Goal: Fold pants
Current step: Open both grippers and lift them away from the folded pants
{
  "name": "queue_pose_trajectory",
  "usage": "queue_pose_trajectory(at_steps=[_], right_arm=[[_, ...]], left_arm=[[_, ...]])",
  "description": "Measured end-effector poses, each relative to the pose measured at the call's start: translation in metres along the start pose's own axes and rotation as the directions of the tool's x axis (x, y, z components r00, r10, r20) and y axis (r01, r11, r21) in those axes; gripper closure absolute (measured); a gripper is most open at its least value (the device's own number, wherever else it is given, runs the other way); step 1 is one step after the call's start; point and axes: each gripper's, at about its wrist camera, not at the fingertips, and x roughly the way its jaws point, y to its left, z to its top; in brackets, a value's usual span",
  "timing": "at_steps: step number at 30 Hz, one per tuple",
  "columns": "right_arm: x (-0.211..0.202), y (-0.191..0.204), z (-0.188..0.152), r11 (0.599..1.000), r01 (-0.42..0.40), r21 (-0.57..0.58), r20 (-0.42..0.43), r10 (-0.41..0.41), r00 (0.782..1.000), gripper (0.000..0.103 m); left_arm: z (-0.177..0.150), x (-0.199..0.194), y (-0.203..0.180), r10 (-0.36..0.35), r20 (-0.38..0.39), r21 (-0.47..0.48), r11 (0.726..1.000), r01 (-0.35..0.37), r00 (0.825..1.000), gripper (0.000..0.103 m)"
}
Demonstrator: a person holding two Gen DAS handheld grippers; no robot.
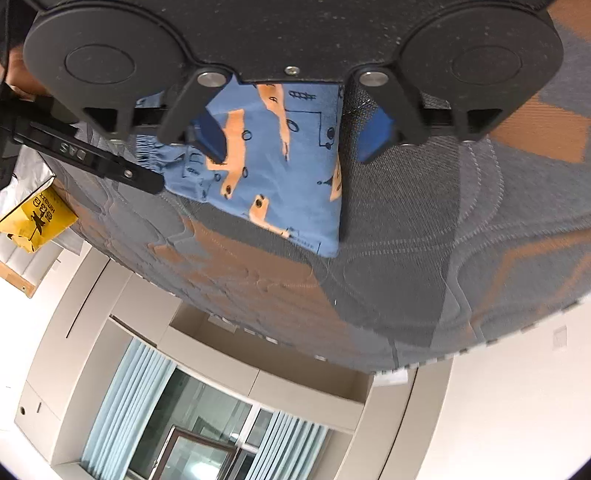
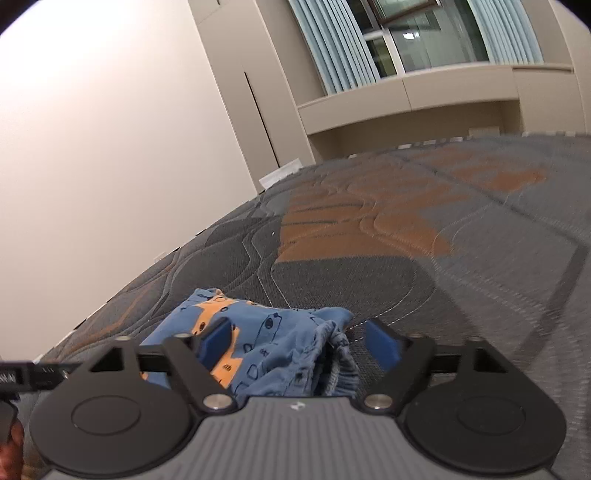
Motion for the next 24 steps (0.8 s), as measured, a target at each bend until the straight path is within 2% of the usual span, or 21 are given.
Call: queue_pose_trajectory(at_steps=[6,15,19,24], right_arm=[[-0.054,0.014,-0.001,0.997,0.045,-0.065,0.066,-0.041,0.997,0.002],[-0.131,0.029,-0.010,0.990,0.105,-0.093,0.143,-0.091,0.986,0.000],[-0.160,0.033,-0.022,0.987,0.135,-0.085,0.179,-0.118,0.977,0.000],[-0.190,0.041,-0.046,0.979,0.188,-0.079,0.220,-0.166,0.961,0.000]], left_arm=[[-0.008,-0.043,-0.022,0.011,0.064,0.067,0.998,-0.015,0.998,0.001],[-0.031,-0.097,-0.041,0.068,0.127,0.102,0.991,-0.081,0.990,0.001],[-0.047,-0.114,-0.048,0.099,0.149,0.127,0.985,-0.118,0.984,0.001],[-0.070,-0.130,-0.050,0.100,0.146,0.126,0.985,-0.119,0.984,0.001]])
